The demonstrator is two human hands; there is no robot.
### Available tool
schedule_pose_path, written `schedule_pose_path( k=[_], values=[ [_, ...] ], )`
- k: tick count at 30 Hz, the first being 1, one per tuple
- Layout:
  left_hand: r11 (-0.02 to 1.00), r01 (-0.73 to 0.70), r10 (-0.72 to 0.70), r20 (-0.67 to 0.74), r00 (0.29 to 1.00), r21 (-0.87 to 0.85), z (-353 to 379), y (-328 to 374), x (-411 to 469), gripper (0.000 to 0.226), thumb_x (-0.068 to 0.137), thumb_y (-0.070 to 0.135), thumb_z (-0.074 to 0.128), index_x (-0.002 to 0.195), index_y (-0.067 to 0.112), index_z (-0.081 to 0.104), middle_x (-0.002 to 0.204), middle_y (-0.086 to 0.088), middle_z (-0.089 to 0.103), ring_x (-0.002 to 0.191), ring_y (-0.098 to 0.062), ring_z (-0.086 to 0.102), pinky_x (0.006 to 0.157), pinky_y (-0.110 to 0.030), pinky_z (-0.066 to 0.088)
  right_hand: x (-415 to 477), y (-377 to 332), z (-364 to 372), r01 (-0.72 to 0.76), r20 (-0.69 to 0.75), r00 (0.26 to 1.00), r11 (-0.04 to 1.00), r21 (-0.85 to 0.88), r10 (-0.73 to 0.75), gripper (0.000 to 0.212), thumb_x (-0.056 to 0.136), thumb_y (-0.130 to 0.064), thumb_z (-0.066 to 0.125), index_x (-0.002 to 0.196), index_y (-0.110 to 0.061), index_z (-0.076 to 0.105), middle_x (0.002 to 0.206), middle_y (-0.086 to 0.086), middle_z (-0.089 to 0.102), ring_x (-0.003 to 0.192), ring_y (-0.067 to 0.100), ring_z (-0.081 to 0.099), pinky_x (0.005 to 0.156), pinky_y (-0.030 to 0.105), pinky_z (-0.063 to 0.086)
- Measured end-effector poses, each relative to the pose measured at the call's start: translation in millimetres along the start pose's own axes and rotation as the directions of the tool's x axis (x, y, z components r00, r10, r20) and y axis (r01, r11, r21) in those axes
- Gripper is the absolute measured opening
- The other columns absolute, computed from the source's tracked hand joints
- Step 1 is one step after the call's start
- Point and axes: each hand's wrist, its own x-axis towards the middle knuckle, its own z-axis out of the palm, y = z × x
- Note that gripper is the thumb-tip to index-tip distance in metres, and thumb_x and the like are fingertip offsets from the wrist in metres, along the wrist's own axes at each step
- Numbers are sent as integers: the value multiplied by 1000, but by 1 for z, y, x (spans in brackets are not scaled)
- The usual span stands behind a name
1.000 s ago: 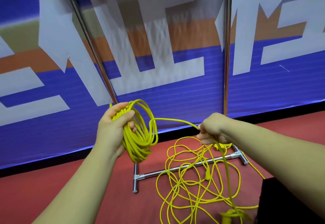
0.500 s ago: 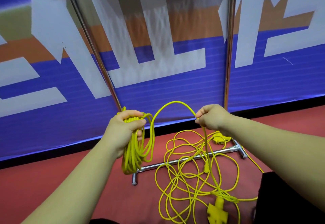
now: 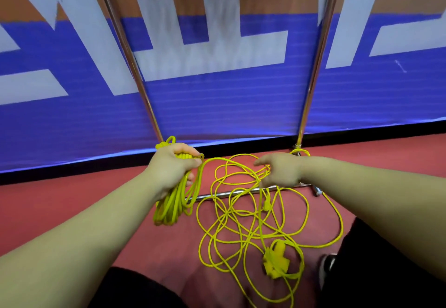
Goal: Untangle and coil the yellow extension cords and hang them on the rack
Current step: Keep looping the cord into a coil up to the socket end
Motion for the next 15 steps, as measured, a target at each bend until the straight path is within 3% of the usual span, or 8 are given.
schedule_pose_path(
  k=[2,7,10,15],
  values=[
    [1000,1,-1,16,1000,18,9,-9,3,12,88,-2,71,95,7,66,50,-8,54,41,-18,51,46,-29,49,-4,4,10,4,81,997,992,-123,6,65,87,-39,72,145,-22,47,140,4,57,129,25,52,98,27,42],
    [994,11,-19,75,997,105,26,-34,9,12,86,1,74,94,8,67,53,-5,57,42,-18,55,46,-31,52,-5,35,59,28,306,951,970,-241,49,58,84,-40,72,135,-21,56,123,6,67,112,24,61,91,30,49],
    [984,19,-46,151,988,176,36,-50,10,14,86,3,75,96,8,68,55,-10,57,42,-19,54,46,-29,49,9,56,99,8,347,936,980,-197,63,56,84,-40,74,131,-16,57,118,6,68,108,24,62,86,28,48],
    [971,47,-97,202,975,236,54,-67,13,13,88,3,73,98,7,68,44,0,55,34,-10,51,38,-21,43,31,95,173,-97,391,910,988,-119,137,59,79,-36,79,129,-17,55,119,6,68,105,24,65,79,25,47]
  ],
)
